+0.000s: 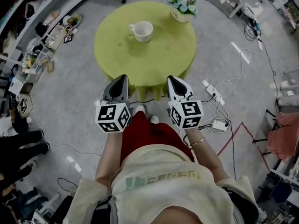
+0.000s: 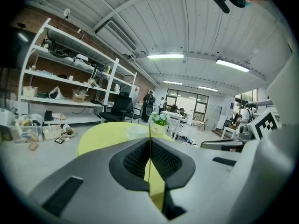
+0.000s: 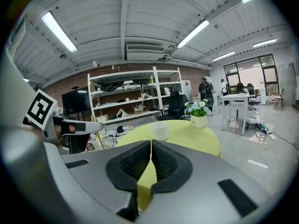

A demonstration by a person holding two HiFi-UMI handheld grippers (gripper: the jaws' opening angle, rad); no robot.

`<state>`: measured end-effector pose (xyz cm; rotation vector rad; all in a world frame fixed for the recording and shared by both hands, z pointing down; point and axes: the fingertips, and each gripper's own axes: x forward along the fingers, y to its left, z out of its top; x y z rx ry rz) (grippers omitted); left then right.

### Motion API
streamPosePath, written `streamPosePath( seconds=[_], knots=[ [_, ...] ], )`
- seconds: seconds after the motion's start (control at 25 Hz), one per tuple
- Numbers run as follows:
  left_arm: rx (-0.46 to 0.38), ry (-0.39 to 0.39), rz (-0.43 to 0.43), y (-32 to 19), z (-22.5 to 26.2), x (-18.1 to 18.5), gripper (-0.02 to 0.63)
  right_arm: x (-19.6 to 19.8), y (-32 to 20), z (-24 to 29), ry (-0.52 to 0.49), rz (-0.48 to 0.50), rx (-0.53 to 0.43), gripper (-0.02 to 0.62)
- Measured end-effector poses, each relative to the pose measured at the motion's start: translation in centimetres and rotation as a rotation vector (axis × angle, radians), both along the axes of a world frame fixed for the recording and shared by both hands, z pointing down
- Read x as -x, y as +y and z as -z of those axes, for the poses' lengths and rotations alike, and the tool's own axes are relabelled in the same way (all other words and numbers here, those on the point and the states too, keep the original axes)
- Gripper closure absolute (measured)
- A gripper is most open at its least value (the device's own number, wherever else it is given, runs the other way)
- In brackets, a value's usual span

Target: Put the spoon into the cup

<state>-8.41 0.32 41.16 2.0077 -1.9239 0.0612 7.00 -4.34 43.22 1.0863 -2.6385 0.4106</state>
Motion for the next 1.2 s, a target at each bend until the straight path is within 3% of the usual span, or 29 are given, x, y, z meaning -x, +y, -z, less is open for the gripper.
streamPosePath(
  seconds=[0.56, 1.2],
  knots=[
    [-0.023, 0.025, -0.018, -5.9, 0.6, 3.3, 0.581, 1.6, -4.7, -0.1, 0.02, -0.049, 0.003, 0.558],
    [-0.022, 0.079, -0.122, -15.1, 1.0, 3.2, 0.581, 3.1, -11.9, -0.2, 0.034, -0.13, 0.015, 0.558]
  ],
)
